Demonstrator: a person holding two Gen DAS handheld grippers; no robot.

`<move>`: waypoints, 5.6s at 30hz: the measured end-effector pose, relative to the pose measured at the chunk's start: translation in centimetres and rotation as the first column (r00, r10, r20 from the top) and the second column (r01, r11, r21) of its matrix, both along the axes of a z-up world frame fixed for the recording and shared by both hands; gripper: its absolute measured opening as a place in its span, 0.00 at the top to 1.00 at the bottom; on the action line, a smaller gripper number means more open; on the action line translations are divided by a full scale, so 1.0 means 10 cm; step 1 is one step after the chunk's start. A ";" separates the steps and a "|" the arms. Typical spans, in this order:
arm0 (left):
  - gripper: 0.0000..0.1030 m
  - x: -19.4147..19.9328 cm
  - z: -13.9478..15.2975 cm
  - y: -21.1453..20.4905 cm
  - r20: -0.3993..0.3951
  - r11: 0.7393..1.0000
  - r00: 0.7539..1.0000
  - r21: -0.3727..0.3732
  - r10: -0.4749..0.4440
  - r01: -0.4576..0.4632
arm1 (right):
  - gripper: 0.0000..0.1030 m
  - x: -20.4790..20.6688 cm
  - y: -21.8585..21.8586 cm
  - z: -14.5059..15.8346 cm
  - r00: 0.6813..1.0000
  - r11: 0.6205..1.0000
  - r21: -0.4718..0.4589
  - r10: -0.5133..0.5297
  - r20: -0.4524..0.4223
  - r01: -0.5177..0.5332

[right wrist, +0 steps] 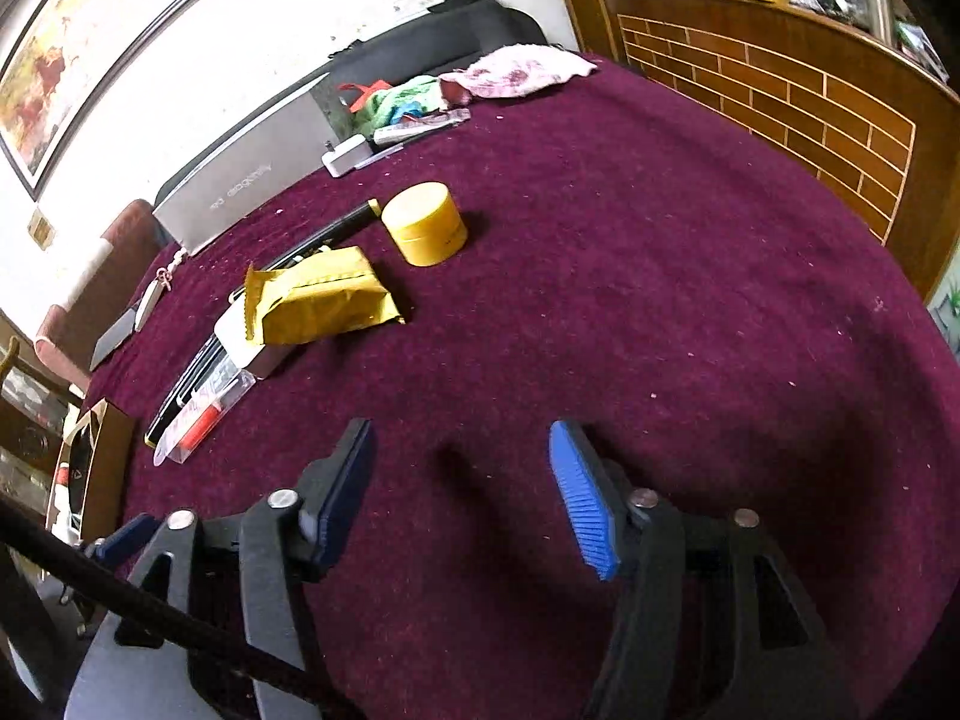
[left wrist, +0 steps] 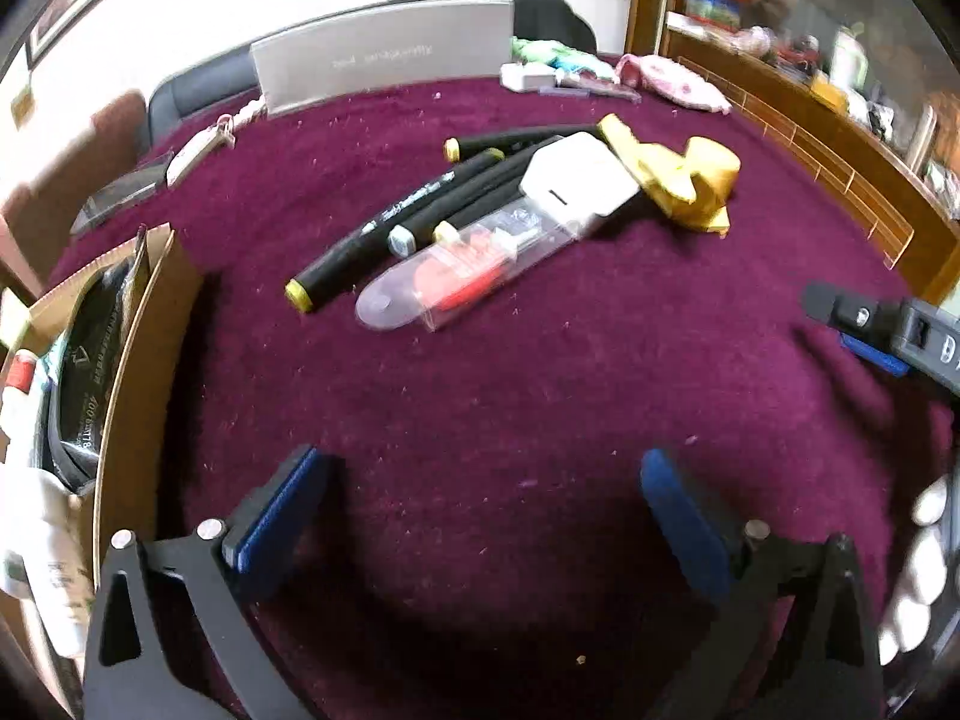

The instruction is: Organize objects

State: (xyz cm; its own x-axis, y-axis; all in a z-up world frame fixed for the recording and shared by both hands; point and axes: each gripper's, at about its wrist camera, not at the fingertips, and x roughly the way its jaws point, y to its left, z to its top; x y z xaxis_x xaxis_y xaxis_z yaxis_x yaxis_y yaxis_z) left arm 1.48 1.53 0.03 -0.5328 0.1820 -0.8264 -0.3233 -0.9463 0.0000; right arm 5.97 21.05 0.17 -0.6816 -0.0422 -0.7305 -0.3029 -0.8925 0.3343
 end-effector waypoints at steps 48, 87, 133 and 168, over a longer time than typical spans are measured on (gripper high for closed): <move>0.01 0.03 -0.01 0.02 -0.006 1.000 1.000 -0.007 0.002 -0.002 | 0.19 -0.02 0.00 -0.06 0.999 0.999 0.000 0.035 -0.020 -0.035; 0.01 0.04 0.00 0.02 -0.006 1.000 1.000 -0.007 0.003 -0.003 | 0.18 0.00 0.14 -0.08 0.997 0.994 -0.103 0.035 -0.067 -0.041; 0.05 0.64 0.87 -0.88 -0.155 0.972 0.988 0.231 -0.001 0.037 | 0.14 -1.02 -0.22 0.41 0.979 0.982 0.007 0.186 0.086 -0.187; 0.78 -0.57 0.14 0.28 0.043 0.950 0.950 -0.016 -0.310 0.311 | 0.41 -0.51 0.39 0.16 0.985 0.954 -0.250 0.150 -0.086 -0.168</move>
